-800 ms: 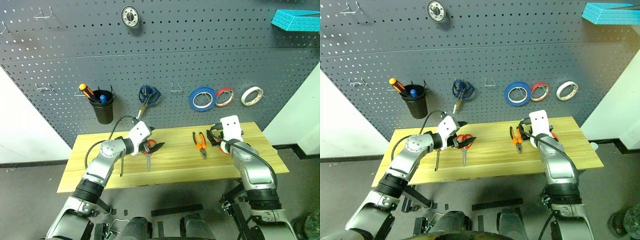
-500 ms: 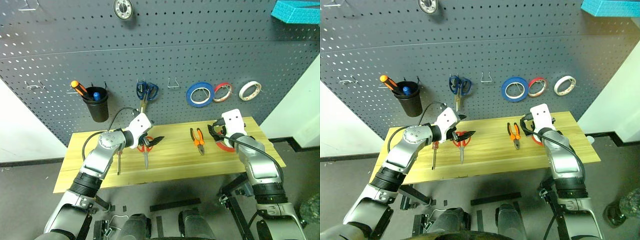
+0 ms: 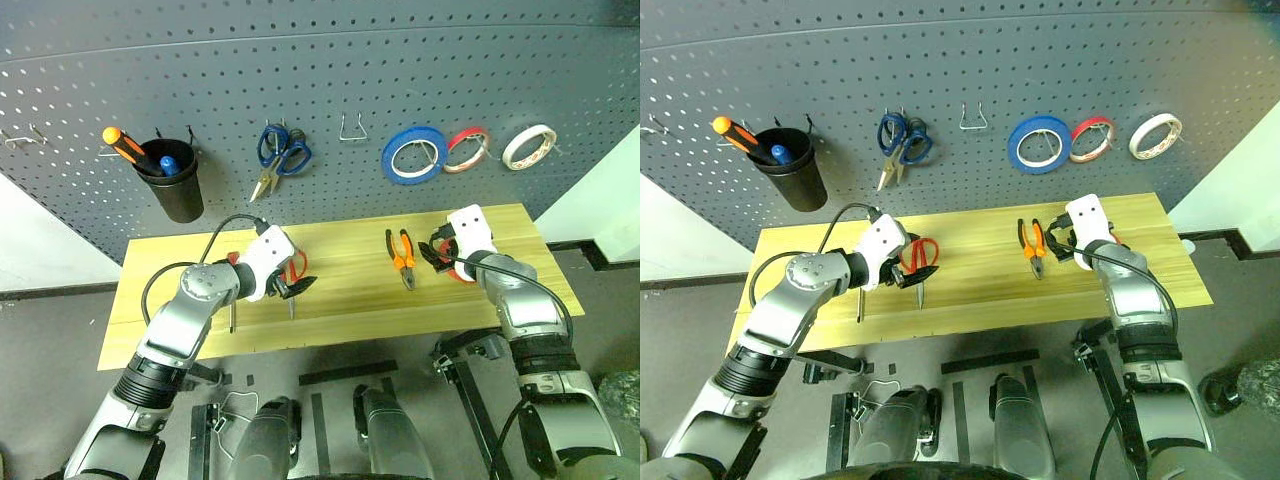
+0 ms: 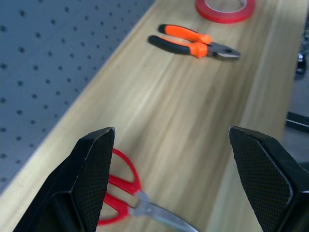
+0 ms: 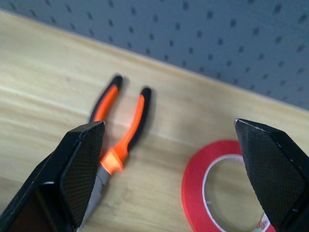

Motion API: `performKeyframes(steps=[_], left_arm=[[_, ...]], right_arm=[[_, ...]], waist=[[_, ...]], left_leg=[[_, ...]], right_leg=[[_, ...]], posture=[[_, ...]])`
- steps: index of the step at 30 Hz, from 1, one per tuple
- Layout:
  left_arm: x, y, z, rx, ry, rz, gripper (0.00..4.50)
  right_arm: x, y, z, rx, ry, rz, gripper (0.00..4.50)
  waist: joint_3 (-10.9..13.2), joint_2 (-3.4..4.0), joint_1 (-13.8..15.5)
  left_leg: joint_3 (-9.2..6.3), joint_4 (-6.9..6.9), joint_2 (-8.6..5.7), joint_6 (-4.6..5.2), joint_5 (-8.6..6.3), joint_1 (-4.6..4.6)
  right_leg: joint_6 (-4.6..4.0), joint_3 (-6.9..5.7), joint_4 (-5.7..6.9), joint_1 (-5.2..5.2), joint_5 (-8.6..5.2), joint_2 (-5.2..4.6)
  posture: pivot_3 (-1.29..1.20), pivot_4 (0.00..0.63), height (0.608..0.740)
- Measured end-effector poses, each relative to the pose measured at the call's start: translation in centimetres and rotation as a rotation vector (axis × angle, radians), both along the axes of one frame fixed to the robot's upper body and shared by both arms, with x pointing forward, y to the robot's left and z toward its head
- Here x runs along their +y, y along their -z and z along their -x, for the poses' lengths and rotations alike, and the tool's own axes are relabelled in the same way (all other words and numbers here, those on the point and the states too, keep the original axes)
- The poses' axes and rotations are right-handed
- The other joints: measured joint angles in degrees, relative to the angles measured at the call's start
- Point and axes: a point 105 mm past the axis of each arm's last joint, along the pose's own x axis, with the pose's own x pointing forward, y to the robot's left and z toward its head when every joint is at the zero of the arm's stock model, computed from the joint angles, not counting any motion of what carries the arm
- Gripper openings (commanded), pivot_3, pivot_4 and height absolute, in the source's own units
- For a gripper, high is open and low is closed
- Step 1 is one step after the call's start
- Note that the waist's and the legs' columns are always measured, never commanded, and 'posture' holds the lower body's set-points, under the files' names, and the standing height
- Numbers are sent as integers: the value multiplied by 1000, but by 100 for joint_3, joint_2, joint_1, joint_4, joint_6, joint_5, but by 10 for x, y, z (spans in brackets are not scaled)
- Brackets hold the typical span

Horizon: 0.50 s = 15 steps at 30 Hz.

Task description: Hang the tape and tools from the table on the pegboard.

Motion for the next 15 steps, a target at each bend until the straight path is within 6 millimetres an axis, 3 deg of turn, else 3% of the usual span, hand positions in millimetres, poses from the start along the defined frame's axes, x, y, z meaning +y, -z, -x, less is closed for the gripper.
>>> performKeyframes(steps=[7,15], left_arm=[[2,5,13,43,-8,-2,3916],[4,6,18,60,-14,-4,3916]], right_arm=[[-23,-1,-9,48,55,-7,4500],[-38,2,-16,99,73,-1,4500]], waist=[[145,-2,0],[238,-2,2]], left_leg=[[-2,3,-1,-1,1,-83],[0,0,-3,-1,1,-93]], right_leg=[[1,-2,5,-83,1,-2],[1,-3,3,-96,1,-5]], posture=[[93,346,740],[100,345,740]])
